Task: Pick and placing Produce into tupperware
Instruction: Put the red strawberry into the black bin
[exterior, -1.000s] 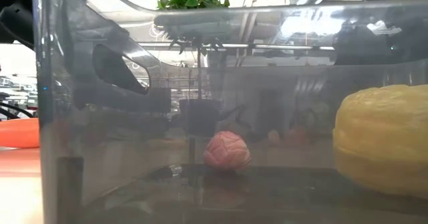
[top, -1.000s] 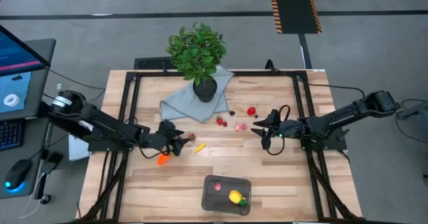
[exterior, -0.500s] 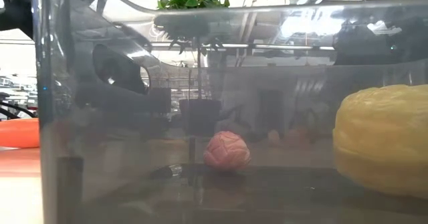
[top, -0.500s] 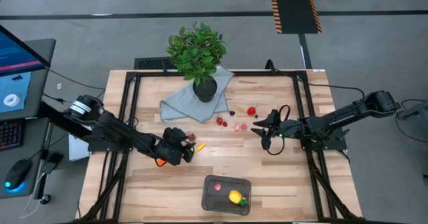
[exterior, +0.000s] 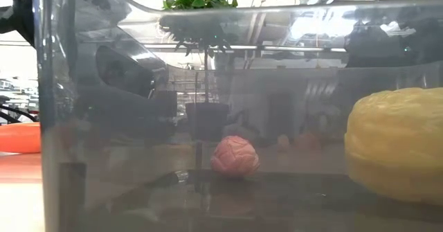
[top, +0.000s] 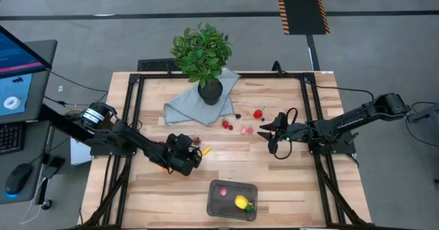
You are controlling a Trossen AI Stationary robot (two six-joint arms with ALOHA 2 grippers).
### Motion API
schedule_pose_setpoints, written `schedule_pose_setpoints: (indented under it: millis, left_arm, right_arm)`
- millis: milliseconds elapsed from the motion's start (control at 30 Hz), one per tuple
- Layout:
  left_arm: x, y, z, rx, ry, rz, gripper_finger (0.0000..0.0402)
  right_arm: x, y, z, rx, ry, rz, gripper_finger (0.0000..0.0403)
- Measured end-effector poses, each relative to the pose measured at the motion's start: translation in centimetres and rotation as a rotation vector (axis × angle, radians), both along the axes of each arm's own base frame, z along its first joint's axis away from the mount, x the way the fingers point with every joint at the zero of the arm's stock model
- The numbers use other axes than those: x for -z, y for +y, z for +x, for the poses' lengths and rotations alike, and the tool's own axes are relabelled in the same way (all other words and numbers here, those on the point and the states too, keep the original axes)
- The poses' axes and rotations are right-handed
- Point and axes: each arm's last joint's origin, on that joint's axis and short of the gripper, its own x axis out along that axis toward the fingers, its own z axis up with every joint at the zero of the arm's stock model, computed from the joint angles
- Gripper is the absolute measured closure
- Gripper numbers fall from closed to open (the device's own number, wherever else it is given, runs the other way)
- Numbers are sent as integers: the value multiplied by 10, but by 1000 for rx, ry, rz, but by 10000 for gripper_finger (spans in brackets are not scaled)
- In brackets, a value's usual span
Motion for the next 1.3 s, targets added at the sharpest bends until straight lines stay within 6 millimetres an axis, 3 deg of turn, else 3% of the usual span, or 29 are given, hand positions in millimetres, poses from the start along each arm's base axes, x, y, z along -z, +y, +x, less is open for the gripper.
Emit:
schedule_pose_setpoints:
  millis: [300,700,1300]
  left_arm:
    - [0,1,1,-2,1,-8,209]
    - [0,4,0,11,31,21,391]
    - [-8,-1,7,91,25,61,401]
  right_arm:
    - [0,4,-1,-24,0,-2,232]
    - [0,4,0,-21,-1,-2,232]
    - [0,4,0,-21,-1,-2,232]
